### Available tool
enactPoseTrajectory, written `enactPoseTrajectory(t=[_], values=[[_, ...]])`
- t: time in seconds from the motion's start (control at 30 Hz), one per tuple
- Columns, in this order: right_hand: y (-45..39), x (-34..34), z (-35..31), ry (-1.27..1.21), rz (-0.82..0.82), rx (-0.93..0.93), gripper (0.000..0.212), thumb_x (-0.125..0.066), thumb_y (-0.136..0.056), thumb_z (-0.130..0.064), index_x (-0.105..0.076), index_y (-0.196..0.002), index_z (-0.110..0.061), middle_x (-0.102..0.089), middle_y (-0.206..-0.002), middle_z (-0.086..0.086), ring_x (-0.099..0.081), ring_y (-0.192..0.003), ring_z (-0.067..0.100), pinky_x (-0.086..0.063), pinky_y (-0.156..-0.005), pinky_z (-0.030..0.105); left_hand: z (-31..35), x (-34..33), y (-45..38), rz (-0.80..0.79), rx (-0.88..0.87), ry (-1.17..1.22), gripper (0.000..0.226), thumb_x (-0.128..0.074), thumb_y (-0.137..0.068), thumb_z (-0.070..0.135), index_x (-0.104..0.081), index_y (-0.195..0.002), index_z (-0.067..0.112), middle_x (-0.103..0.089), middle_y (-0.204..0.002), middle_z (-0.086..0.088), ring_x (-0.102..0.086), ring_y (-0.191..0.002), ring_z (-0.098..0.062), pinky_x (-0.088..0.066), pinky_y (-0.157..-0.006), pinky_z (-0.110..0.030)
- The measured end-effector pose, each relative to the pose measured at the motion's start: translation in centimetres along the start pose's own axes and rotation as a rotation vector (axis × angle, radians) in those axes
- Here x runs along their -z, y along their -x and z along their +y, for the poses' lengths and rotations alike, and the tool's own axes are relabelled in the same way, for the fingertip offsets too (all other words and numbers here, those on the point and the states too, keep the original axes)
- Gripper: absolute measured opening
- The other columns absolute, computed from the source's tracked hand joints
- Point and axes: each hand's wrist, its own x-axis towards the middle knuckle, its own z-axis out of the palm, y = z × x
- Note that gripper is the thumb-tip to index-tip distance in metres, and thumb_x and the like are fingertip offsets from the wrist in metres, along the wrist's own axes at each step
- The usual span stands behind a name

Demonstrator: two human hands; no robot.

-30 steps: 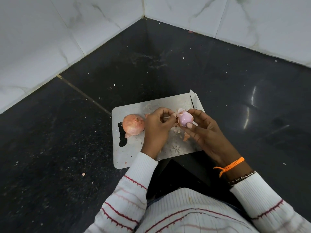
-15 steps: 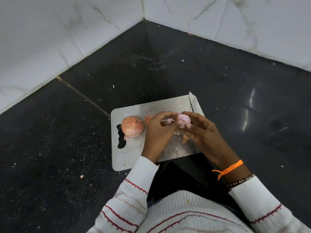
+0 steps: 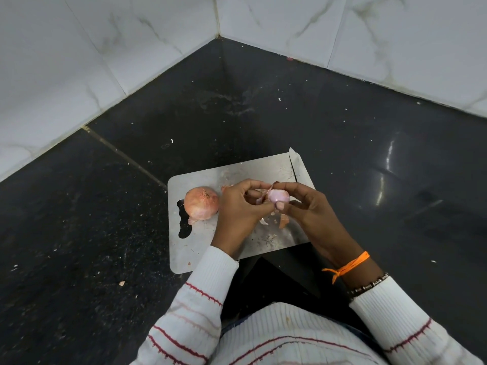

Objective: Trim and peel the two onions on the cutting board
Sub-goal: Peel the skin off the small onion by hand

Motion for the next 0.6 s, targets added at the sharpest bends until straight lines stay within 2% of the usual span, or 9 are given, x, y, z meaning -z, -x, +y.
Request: enactPoseTrajectory(t=[0.1, 0.2, 0.27, 0.33, 0.4, 0.5, 0.6], values=[[-0.2, 0.0, 0.2, 0.041, 0.018, 0.003, 0.029, -0.065, -0.081, 0.003, -0.064, -0.107, -0.008, -0.069, -0.105, 0.003, -0.068, -0.087, 0.01, -0.054, -0.076, 0.02, 0.0, -0.4, 0.1, 0.024, -0.02, -0.022, 0.028, -0.076, -0.068, -0.001, -0.07, -0.091, 0.015, -0.071, -0.071, 0.001, -0.065, -0.063, -0.001, -0.055, -0.067, -0.02], [-0.4, 0.1, 0.3, 0.077, 0.014, 0.005, 0.03, -0.065, -0.081, 0.004, -0.064, -0.108, -0.008, -0.067, -0.11, 0.005, -0.068, -0.089, 0.009, -0.054, -0.077, 0.02, -0.3, -0.7, 0.1, 0.047, -0.022, -0.07, 0.027, -0.079, -0.062, 0.016, -0.069, -0.084, 0.029, -0.072, -0.07, 0.004, -0.068, -0.068, -0.008, -0.053, -0.086, -0.042], [-0.4, 0.2, 0.4, 0.068, 0.007, -0.001, 0.03, -0.065, -0.08, 0.004, -0.064, -0.108, -0.007, -0.067, -0.11, 0.007, -0.068, -0.09, 0.01, -0.055, -0.077, 0.021, -0.5, -0.9, 0.1, 0.066, -0.02, -0.093, 0.025, -0.077, -0.062, 0.019, -0.069, -0.082, 0.031, -0.071, -0.069, 0.007, -0.068, -0.069, -0.009, -0.051, -0.089, -0.05], [-0.4, 0.1, 0.3, 0.038, -0.005, -0.011, 0.028, -0.065, -0.081, 0.003, -0.066, -0.106, -0.009, -0.068, -0.109, 0.007, -0.068, -0.092, 0.011, -0.055, -0.08, 0.023, -0.4, -0.9, 0.2, 0.108, -0.003, -0.069, 0.024, -0.075, -0.068, 0.006, -0.072, -0.085, 0.023, -0.072, -0.073, 0.006, -0.068, -0.07, -0.009, -0.056, -0.082, -0.046], [-0.4, 0.0, 0.2, 0.044, -0.013, 0.0, 0.027, -0.065, -0.081, 0.004, -0.067, -0.102, -0.013, -0.069, -0.105, 0.005, -0.067, -0.091, 0.011, -0.056, -0.081, 0.025, -0.4, -0.5, 0.1, 0.114, 0.004, -0.044, 0.025, -0.072, -0.072, -0.003, -0.073, -0.087, 0.016, -0.073, -0.078, 0.001, -0.068, -0.072, -0.012, -0.059, -0.076, -0.037], [-0.5, 0.3, -0.1, 0.033, -0.009, 0.001, 0.027, -0.063, -0.082, 0.003, -0.065, -0.106, -0.007, -0.067, -0.108, 0.009, -0.067, -0.096, 0.018, -0.056, -0.085, 0.03, 0.2, 0.2, -0.1, 0.051, 0.019, 0.011, 0.024, -0.07, -0.077, -0.001, -0.073, -0.09, 0.019, -0.074, -0.085, 0.003, -0.069, -0.08, -0.008, -0.056, -0.072, -0.02], [-0.6, 0.8, -0.2, 0.009, -0.036, 0.002, 0.03, -0.06, -0.083, 0.004, -0.062, -0.112, -0.003, -0.066, -0.111, 0.01, -0.066, -0.097, 0.021, -0.055, -0.087, 0.033, 0.5, 0.4, 0.0, -0.003, 0.078, 0.055, 0.021, -0.066, -0.083, 0.007, -0.073, -0.094, 0.023, -0.073, -0.092, 0.007, -0.068, -0.084, -0.006, -0.052, -0.07, -0.015]])
